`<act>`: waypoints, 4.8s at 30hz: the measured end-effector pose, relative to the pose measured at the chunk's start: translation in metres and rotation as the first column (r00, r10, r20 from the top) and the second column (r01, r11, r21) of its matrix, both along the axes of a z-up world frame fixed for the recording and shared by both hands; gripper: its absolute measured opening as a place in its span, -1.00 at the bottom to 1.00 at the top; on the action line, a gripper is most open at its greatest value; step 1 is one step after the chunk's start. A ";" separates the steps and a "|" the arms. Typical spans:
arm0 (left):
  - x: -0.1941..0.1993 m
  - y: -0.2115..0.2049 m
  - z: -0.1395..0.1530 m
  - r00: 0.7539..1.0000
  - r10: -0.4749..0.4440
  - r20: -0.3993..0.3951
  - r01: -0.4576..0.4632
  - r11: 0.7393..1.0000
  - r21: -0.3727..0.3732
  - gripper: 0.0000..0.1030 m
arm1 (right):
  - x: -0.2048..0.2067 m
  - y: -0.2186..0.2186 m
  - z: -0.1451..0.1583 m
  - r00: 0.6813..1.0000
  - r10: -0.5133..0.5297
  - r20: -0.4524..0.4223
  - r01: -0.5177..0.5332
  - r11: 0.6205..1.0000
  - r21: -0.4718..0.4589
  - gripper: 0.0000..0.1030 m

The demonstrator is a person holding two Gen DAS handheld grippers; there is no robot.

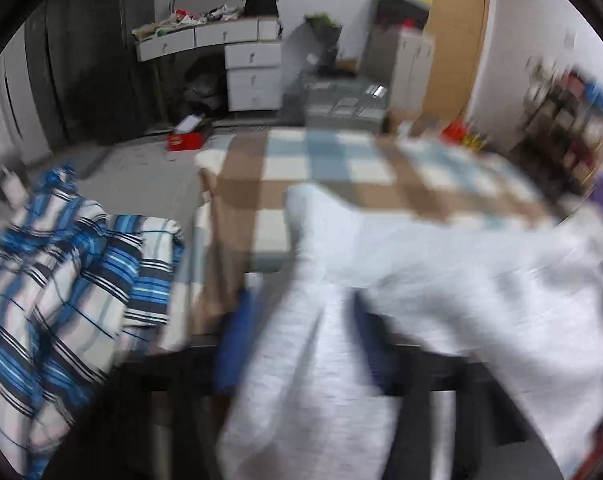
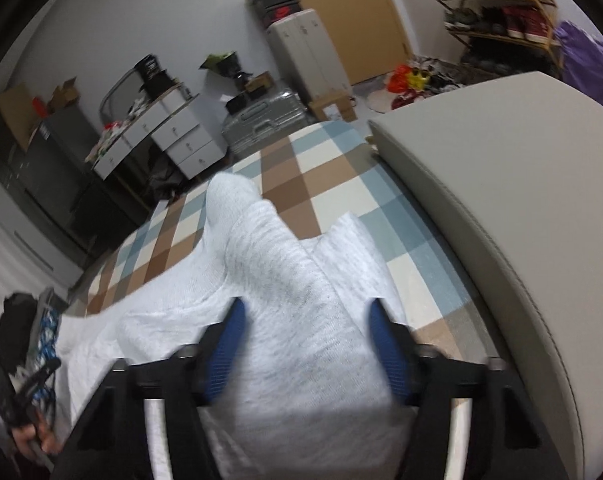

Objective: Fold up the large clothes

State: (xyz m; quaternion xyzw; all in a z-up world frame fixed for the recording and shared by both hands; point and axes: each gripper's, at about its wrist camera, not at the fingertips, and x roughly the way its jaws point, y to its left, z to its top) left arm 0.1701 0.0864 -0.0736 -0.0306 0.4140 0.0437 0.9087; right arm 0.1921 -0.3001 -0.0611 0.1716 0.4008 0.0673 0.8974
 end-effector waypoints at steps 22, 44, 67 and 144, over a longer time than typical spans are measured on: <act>-0.002 0.047 -0.031 0.999 0.009 -0.039 -0.020 0.958 -0.285 -0.89 | 0.006 -0.046 -0.016 0.983 -0.154 -0.101 0.172 0.966 0.195 -0.30; 0.019 0.054 -0.012 0.997 -0.007 0.075 0.036 0.918 -0.394 -0.66 | 0.013 0.010 0.027 0.984 0.106 0.142 -0.115 0.992 0.057 -0.92; -0.025 0.011 0.044 0.989 -0.026 0.145 0.045 0.991 -0.127 0.52 | -0.023 0.024 0.038 0.994 0.068 0.091 -0.059 0.993 -0.100 0.58; 0.017 -0.131 -0.003 0.919 -0.392 -0.035 0.384 0.914 -0.131 0.80 | -0.001 0.000 -0.044 0.977 -0.181 -0.117 0.149 0.960 -0.238 1.00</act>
